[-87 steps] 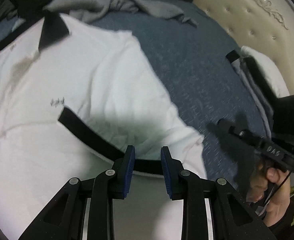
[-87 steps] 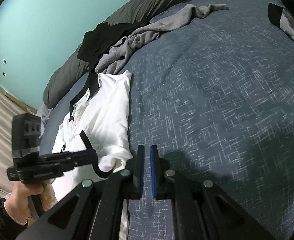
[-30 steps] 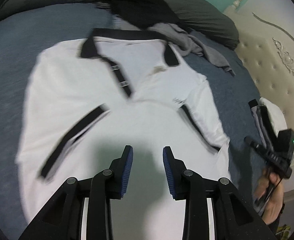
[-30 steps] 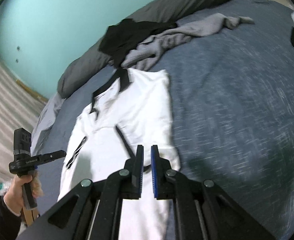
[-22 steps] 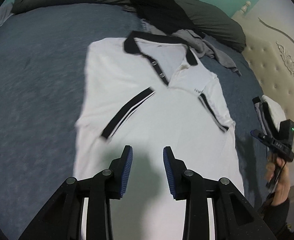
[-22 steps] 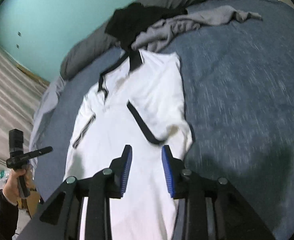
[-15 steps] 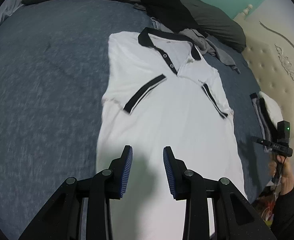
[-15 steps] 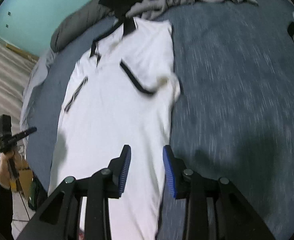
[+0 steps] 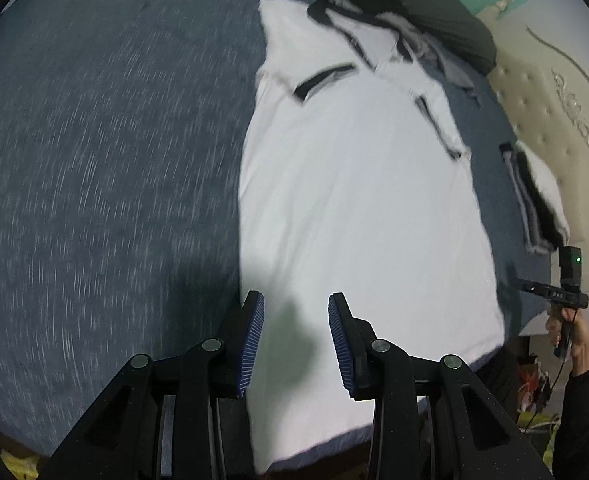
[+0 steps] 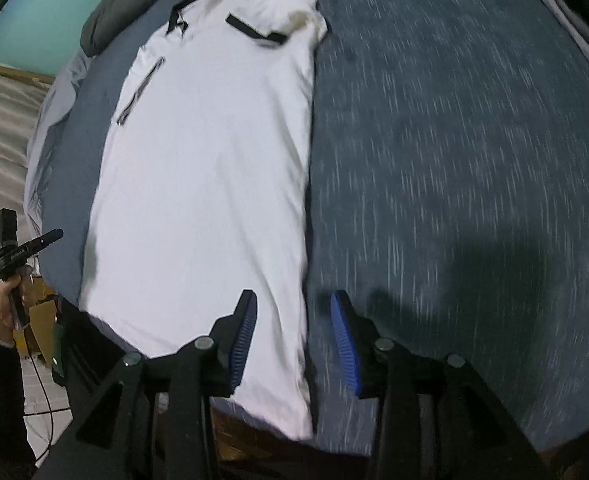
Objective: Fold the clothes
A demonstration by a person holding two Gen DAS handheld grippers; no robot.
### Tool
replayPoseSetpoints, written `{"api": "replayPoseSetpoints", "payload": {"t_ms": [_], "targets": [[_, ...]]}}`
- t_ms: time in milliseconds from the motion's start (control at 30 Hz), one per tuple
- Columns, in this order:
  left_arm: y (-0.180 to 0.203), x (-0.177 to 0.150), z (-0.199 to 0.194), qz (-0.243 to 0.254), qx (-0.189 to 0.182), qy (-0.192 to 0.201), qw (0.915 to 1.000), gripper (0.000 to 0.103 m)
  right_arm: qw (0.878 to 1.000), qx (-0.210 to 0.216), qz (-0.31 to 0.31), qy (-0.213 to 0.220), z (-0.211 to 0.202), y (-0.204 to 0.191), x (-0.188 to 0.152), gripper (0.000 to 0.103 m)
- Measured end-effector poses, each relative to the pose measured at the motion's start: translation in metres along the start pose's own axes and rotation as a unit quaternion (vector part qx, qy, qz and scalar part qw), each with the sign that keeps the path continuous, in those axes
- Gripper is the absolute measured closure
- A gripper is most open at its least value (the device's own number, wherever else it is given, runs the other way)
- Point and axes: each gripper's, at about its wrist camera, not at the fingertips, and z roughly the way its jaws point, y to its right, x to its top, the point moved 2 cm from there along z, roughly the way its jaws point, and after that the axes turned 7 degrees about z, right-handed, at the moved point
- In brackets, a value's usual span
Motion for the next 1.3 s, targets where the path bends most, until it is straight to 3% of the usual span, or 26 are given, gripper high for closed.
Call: {"api": "replayPoseSetpoints", "payload": {"t_ms": [233, 567, 1300], "targets": [[-0.012, -0.045, 0.008, -0.015, -0.009, -0.031, 0.9994, 0.059, 1.000, -0.009, 0.012, -0.017, 0.006, 0.008, -0.043, 0.063], [-0.020, -0.080, 0.010, -0.025, -0.016, -0.040, 0.9988, 0.059, 0.999, -0.012, 0.015, -0.028, 0.014, 0.007, -0.065, 0.062], [-0.020, -0.116, 0.030, -0.025, -0.044, -0.071, 0.9962, 0.060, 0.998, -0.012, 0.025, -0.049, 0.023, 0.014, -0.072, 0.062]]}}
